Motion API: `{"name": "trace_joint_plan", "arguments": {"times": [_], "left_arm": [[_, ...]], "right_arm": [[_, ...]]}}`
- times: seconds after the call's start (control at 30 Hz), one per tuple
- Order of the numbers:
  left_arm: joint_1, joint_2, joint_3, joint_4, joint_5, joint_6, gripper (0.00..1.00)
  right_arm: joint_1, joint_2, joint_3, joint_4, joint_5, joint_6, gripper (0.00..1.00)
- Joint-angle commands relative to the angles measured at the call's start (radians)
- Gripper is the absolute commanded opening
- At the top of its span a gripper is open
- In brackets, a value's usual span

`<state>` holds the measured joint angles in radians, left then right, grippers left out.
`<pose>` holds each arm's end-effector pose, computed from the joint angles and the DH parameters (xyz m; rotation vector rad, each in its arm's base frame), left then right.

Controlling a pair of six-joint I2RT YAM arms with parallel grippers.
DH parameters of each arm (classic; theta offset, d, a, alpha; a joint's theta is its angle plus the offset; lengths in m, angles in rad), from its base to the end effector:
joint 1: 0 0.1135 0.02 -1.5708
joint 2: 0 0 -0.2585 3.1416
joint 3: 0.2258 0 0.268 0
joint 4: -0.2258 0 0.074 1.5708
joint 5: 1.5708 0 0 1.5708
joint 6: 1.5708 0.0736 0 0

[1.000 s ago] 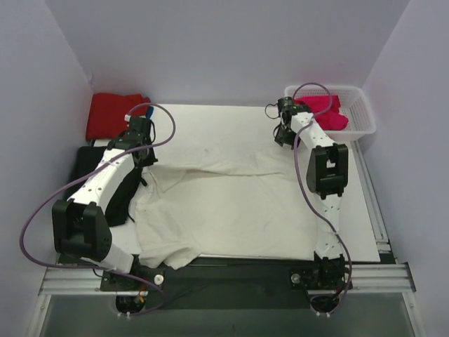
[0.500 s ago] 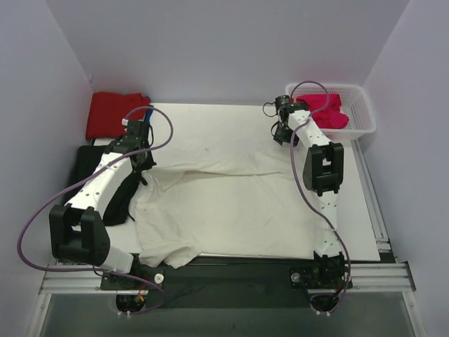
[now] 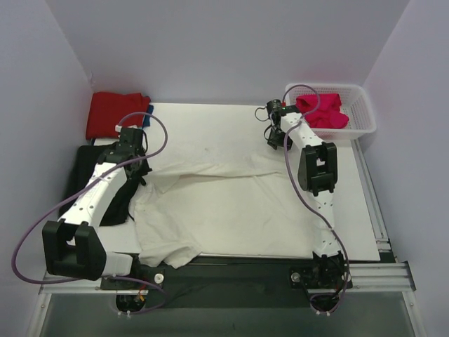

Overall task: Fold and stack the t-shirts
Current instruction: Grap the side of the flattened tshirt furthest away from the robot with both arms

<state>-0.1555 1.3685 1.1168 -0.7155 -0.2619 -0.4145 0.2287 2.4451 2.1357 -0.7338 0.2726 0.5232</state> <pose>0.3174 -0.0305 0.2403 -0.4229 2.4566 0.0968 0.5483 0.1073 0.1318 0.4682 2.5121 -0.0725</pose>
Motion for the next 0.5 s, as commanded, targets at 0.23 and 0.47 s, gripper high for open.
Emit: {"name": "trace_joint_plan", "arguments": {"times": [0.23,0.47], "left_arm": [[0.031,-0.072,-0.086,-0.019,0.021,0.028,0.00],[0.042,-0.082,-0.115,-0.022,0.032,0.033,0.00]], "right_arm": [[0.014,0.058,0.049,-0.029,0.046,0.032,0.43],[0.024,0.054,0.096,-0.015,0.047,0.052,0.43]]}}
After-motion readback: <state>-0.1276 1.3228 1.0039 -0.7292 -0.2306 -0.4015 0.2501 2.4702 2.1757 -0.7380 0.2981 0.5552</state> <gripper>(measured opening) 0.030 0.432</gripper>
